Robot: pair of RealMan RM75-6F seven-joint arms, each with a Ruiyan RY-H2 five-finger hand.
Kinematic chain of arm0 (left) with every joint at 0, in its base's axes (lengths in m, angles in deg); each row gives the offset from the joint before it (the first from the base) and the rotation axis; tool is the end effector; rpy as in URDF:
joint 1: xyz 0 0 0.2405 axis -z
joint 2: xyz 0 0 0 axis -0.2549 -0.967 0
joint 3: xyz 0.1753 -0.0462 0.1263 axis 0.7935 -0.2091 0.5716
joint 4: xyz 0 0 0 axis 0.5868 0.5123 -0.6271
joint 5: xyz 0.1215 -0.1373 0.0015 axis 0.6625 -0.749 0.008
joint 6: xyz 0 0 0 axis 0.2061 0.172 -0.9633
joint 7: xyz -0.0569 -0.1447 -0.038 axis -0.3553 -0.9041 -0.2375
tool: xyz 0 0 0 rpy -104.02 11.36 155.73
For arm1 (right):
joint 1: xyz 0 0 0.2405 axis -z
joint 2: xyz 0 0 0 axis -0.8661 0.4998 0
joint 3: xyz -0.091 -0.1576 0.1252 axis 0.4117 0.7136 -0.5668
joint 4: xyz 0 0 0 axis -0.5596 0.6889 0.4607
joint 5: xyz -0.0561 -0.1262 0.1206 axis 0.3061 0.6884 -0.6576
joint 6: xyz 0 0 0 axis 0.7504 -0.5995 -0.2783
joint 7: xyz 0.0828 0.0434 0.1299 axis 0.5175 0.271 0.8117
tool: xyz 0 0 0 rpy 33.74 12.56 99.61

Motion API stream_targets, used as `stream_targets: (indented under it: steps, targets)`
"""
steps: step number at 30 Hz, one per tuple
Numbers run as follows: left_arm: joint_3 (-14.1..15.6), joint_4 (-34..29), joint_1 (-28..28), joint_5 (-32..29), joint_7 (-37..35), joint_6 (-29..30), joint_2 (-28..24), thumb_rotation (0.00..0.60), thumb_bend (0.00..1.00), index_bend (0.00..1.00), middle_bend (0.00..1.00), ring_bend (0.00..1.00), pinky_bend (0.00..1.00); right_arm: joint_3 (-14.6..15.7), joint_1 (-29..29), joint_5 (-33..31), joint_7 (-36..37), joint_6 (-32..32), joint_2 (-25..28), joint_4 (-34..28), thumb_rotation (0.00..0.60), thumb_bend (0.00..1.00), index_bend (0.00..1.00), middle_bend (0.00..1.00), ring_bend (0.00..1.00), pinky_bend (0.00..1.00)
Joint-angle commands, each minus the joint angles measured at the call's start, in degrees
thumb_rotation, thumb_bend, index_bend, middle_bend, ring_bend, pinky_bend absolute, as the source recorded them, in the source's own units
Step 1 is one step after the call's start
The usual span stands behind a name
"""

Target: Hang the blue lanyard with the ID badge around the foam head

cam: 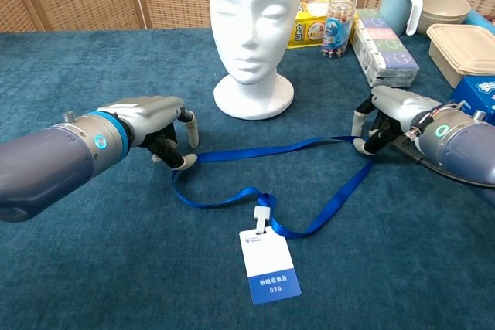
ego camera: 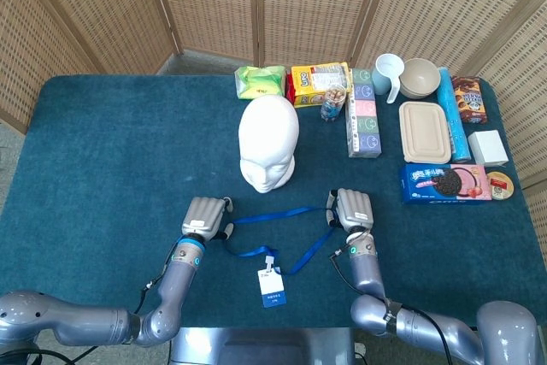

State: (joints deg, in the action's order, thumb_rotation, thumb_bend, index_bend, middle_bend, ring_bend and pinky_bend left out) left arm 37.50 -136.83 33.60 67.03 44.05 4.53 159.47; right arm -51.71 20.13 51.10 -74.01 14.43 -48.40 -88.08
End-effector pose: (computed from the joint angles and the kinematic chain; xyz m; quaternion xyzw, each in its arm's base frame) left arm -0.0917 0.2954 -0.0590 -0.7163 -0.4583 -0.2563 0.4595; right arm -0.1539 -0.3218 -0.0366 0.5948 -0.5485 0.2976 0.5067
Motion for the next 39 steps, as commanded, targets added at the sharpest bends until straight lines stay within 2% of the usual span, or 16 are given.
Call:
stream_targets:
  steps: [1,11,16,30,39]
  targets:
    - [0.1,0.0,0.0,0.2,0.0,0.3,0.0,0.487,0.42,0.38,0.84,1.0,1.0,0.0,0.0,-0.1,0.1,0.1,0.0,0.0,0.6,0.54,0.59,1.0,1.0,1.0]
    - [0.3,-0.2,0.0,0.7,-0.1,0.4,0.5,0.486,0.42,0.39,0.85,1.0,1.0,0.0,0.2,-0.2,0.5,0.3,0.4,-0.3,0.6,0.54,0.59,1.0,1.0,1.0]
    - [0.5,-0.2,0.1,0.7,0.2,0.4,0.7,0.485,0.5,0.39,0.85,1.0,1.0,0.0,0.3,-0.2,0.7,0.4,0.6,-0.5,0.6,0.54,0.59,1.0,1.0,1.0]
    - [0.7,-0.6,0.3,1.3,0.8,0.8,0.9,0.541,0.52,0.39,0.85,1.0,1.0,0.0,0.3,-0.3,1.3,0.7,0.8,-0.5,0.6,0.54,0.59,1.0,1.0,1.0]
    - [0.6,-1.2,0.2,1.2,0.5,0.6,0.6,0.538,0.36,0.39,0.85,1.0,1.0,0.0,0.4,-0.4,1.8,1.1,1.1,-0.6,0.6,0.55,0.59,1.0,1.0,1.0]
